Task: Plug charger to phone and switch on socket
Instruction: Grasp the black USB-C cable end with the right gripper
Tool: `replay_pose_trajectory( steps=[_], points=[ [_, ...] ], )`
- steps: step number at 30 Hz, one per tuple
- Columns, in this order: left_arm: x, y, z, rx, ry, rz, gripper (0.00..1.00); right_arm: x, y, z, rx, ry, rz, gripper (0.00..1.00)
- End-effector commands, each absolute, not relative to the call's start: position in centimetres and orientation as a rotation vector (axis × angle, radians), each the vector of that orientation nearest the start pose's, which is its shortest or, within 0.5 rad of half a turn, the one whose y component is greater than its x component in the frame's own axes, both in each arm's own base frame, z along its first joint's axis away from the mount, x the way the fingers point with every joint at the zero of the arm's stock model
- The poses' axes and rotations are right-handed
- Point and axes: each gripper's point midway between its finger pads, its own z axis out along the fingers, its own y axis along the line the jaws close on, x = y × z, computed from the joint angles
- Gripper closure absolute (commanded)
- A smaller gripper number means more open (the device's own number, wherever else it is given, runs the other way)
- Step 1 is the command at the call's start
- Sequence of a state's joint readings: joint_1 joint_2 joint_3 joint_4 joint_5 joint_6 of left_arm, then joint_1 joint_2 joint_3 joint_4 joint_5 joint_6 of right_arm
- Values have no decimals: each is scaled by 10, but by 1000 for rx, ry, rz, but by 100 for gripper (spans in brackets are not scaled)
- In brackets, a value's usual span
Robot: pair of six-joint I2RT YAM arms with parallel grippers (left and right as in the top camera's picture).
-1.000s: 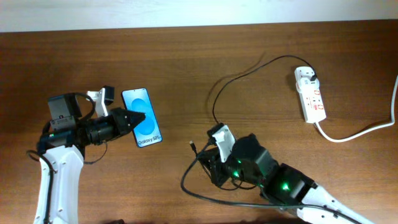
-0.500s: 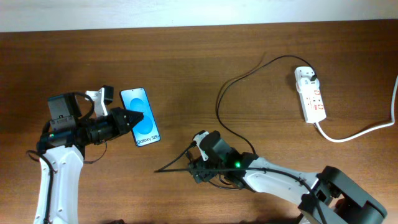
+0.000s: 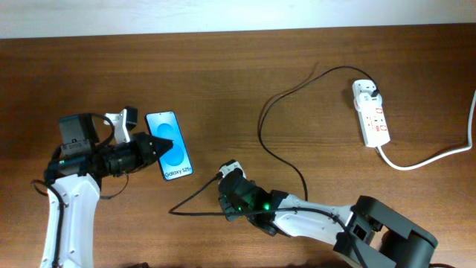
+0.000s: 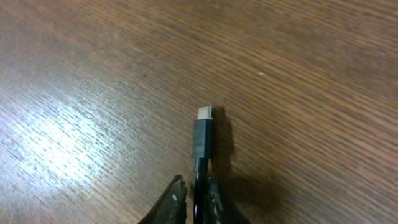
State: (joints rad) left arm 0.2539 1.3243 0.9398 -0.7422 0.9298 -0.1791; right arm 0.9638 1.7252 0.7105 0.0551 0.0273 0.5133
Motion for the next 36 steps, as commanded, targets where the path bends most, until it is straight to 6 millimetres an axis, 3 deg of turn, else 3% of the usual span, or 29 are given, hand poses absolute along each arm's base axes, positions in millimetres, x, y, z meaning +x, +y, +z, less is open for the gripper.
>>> replay_pose_trajectory(
  steps=[1,2,4,7,9,10,12,15,18,22,26,30,32,36],
  points=[
    [309,-64,184,-224,2396,-1208,100,197,288,-46,-591,2711,449,96],
    [308,-64,184,-228,2399,-1211,100,199,295,-38,-595,2700,484,96],
    [307,-65,185,-225,2395,-1222,100,198,319,4,-626,2632,659,96],
    [312,-78,212,-94,2255,-1369,100,182,338,117,-582,2434,1053,96],
    [312,-87,236,36,2127,-1472,100,170,337,173,-532,2338,1269,96],
    [310,-89,241,55,2106,-1500,100,164,336,189,-537,2301,1326,96],
    [309,-90,244,-14,2116,-1566,100,161,338,199,-470,2314,1410,96],
    [313,-88,242,-270,2182,-1660,100,168,349,226,-470,2173,1485,96],
    [317,-84,235,-456,2225,-1670,100,174,349,220,-321,2245,1515,96],
    [317,-84,236,-453,2223,-1669,100,191,348,218,-186,2238,1481,96],
    [317,-84,236,-452,2223,-1669,100,196,352,233,-127,2182,1542,96],
    [317,-84,236,-453,2223,-1669,100,198,352,231,-47,2212,1572,96],
    [317,-84,236,-453,2223,-1669,100,199,355,221,-2,2254,1573,96],
    [317,-84,236,-451,2223,-1668,100,203,367,222,-35,2212,1629,96]
  ],
)
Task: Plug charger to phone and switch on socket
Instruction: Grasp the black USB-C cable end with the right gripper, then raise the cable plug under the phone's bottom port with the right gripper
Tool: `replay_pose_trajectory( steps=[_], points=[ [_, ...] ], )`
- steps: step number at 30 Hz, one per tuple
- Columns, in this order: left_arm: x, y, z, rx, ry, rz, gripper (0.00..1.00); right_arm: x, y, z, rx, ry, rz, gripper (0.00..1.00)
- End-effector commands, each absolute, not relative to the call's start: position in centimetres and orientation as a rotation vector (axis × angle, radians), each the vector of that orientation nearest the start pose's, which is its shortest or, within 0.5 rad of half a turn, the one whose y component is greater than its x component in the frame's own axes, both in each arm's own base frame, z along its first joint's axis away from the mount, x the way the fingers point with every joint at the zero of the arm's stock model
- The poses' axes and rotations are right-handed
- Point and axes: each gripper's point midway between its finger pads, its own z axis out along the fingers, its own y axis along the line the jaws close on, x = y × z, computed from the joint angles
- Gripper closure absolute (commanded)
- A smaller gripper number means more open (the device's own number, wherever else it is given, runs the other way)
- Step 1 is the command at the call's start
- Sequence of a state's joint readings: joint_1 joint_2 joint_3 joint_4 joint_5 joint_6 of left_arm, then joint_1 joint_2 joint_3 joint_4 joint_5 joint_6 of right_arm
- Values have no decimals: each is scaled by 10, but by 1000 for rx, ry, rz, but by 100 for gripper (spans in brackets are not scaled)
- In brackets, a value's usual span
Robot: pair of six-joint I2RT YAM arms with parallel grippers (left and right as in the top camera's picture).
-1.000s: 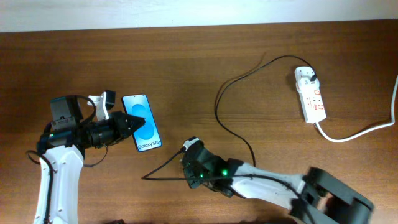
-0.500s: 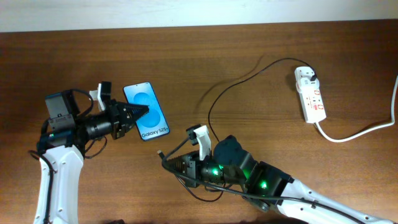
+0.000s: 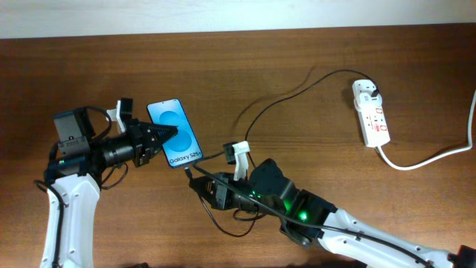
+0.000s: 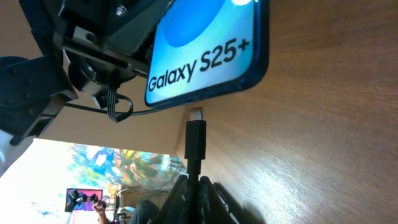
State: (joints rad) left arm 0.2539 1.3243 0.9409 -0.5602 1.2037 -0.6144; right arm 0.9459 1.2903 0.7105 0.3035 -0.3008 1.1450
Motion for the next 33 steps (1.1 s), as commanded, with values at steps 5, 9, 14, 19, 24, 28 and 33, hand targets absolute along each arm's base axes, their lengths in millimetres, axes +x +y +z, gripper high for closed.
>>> replay_pose_trajectory(
  steps=[5,9,14,19,24,28,33],
  points=[
    [317,-84,236,-447,2222,-1666,100,194,368,229,-94,2206,1665,96],
    [317,-84,236,-447,2222,-1666,100,196,362,230,-90,2196,1618,96],
    [317,-84,236,-447,2222,-1666,100,201,359,236,-67,2168,1606,96],
    [317,-84,236,-447,2222,-1667,100,205,356,237,-45,2160,1589,96],
    [317,-84,236,-445,2221,-1670,100,213,353,236,-3,2144,1552,96],
    [317,-84,236,-445,2221,-1670,100,216,352,235,12,2141,1537,96],
    [317,-84,236,-446,2221,-1670,100,215,354,228,7,2166,1532,96]
  ],
)
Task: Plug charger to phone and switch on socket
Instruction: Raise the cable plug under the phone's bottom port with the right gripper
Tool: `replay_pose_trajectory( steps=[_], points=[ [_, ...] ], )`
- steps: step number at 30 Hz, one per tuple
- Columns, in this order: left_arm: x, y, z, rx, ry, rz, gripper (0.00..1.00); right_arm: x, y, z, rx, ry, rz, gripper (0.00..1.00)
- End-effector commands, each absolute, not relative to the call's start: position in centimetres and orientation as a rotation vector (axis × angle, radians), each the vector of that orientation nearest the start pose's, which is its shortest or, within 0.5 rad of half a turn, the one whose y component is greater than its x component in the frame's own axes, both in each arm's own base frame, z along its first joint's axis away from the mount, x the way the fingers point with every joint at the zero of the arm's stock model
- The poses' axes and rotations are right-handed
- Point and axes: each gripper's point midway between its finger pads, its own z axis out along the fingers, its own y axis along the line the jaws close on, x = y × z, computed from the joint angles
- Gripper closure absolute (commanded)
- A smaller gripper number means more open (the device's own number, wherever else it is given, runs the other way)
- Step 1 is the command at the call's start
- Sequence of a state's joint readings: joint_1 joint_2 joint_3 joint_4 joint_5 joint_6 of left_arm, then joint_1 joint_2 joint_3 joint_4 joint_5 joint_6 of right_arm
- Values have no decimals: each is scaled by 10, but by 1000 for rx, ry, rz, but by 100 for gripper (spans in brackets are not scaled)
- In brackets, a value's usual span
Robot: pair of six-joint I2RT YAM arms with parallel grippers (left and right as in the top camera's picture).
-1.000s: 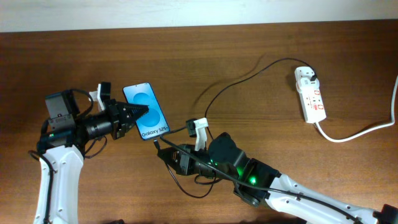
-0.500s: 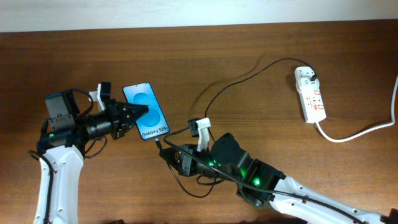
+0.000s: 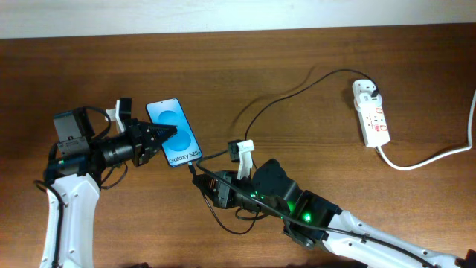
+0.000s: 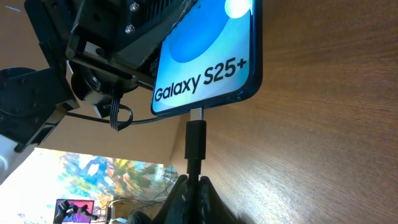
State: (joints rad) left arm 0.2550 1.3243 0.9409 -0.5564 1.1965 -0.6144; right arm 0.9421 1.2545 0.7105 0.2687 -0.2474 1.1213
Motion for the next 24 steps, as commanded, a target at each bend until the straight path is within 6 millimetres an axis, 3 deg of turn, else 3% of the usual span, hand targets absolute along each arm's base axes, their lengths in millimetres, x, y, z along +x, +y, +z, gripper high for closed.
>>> replay_pose_trajectory(
  steps=[1,24],
  points=[
    [317,-84,236,-446,2222,-1669,100,214,357,224,-3,2182,1537,96],
    [320,-81,231,-469,2234,-1625,100,199,365,226,-64,2198,1599,96]
  ],
)
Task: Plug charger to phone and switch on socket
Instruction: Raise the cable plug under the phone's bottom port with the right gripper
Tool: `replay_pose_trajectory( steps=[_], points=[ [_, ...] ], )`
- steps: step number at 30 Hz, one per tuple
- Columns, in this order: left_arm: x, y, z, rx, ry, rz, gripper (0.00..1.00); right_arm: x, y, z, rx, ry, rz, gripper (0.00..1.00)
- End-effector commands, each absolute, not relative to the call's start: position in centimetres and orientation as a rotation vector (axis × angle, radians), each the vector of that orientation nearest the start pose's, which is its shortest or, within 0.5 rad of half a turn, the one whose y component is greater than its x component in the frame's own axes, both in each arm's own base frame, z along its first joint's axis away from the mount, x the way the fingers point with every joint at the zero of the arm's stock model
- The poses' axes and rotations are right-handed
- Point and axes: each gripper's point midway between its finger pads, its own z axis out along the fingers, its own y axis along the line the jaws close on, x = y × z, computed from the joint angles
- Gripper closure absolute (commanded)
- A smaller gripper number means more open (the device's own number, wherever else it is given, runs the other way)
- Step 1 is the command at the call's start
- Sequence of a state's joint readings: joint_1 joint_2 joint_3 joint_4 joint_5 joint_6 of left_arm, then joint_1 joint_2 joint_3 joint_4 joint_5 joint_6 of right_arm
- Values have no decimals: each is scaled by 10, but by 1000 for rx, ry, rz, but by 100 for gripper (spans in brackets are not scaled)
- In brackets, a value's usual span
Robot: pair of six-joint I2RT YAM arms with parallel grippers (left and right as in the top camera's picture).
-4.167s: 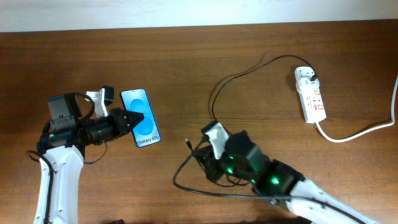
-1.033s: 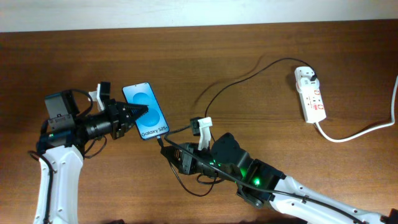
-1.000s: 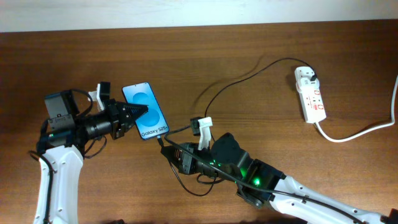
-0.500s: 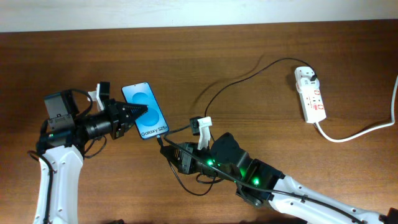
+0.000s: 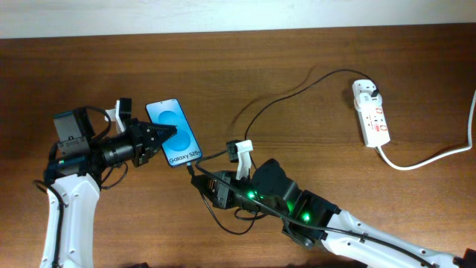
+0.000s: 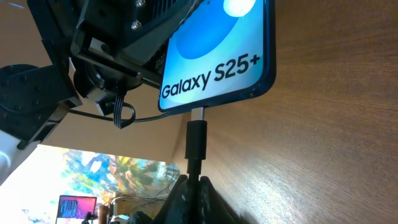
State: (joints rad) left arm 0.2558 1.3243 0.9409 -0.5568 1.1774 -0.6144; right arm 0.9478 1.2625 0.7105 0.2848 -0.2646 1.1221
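The phone (image 5: 175,137), its blue screen reading Galaxy S25+ (image 6: 214,62), is held tilted at left centre, and my left gripper (image 5: 165,135) is shut on its left side. My right gripper (image 6: 194,182) is shut on the black charger cable just behind the plug (image 6: 196,140). The plug's metal tip meets the phone's bottom edge; how deep it sits I cannot tell. The cable (image 5: 256,112) loops back to the adapter (image 5: 370,91) in the white socket strip (image 5: 373,115) at far right.
The strip's white lead (image 5: 428,158) runs off the right edge. Slack black cable (image 5: 223,223) curls under my right arm (image 5: 297,208) near the table's front. The wooden table (image 5: 297,52) stretches bare behind the arms.
Hardly anything differs. In the right wrist view the phone sits slightly further right and higher, with the plug tip still against its bottom edge. Both grippers keep their hold.
First the phone lay flat under my left gripper while my right gripper held the plug over bare table at the front. Later the phone was turned and tilted, and the plug was just short of its bottom edge. Then the tip touched that edge, where it stays.
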Motion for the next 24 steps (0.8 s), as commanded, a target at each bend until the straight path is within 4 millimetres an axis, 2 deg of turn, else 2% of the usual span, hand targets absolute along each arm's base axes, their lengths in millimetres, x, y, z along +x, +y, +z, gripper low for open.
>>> replay_pose_trajectory(
  steps=[1,4,8,24],
  points=[
    [320,-81,231,-469,2234,-1625,100,198,365,226,-65,2199,1600,96],
    [323,-77,227,-489,2244,-1578,100,196,365,226,-74,2203,1607,96],
    [328,-76,231,-451,2221,-1562,100,196,365,223,-51,2223,1607,96],
    [325,-80,235,-429,2212,-1603,100,207,361,222,13,2207,1560,96]
  ],
)
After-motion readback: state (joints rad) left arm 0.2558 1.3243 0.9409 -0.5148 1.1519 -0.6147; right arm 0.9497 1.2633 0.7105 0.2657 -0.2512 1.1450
